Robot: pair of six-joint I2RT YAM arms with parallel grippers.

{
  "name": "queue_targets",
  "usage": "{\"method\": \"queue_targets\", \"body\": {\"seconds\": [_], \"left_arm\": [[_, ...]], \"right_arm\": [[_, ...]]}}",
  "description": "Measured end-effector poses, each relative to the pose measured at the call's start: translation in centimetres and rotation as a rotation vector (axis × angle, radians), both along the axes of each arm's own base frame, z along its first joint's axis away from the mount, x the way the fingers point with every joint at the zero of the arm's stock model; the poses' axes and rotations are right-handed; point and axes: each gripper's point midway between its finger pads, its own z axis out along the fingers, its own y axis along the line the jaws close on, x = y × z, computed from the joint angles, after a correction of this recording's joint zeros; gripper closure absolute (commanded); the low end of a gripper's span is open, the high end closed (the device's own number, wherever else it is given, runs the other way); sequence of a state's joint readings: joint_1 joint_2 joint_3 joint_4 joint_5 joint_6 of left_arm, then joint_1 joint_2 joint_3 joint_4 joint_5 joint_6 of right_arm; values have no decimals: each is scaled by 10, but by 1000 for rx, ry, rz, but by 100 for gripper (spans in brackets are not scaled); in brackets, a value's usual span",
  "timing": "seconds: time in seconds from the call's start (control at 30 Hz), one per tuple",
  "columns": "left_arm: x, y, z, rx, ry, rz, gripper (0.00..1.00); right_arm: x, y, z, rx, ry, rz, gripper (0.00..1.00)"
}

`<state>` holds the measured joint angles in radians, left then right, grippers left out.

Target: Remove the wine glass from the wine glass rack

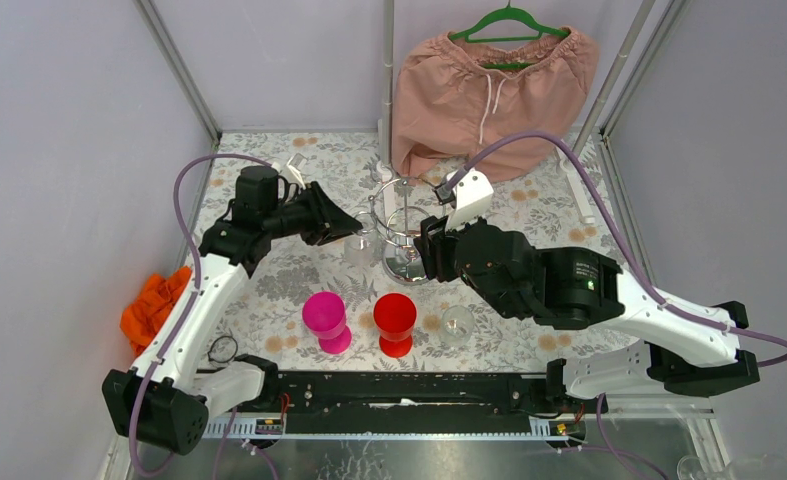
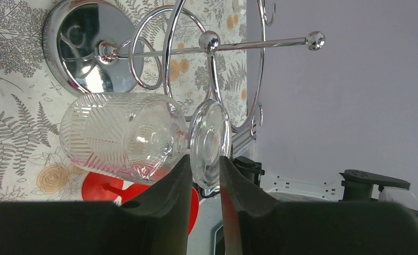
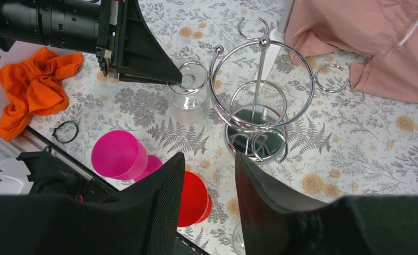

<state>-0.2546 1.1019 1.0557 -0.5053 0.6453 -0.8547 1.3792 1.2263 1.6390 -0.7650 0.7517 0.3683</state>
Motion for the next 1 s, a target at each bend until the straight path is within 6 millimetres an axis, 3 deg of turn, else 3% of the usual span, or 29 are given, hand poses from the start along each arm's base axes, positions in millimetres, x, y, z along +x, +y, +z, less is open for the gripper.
{"method": "queue_targets", "body": {"seconds": [0.7,1.0], "left_arm": [[-3,0,-2,-68,52,65,93],[-8,-2,7,-131,115,103,100]], "right_arm": [[0,-3,-1,-2,-11,5,53],[1,-1,-1,-8,-15,6,53]]}}
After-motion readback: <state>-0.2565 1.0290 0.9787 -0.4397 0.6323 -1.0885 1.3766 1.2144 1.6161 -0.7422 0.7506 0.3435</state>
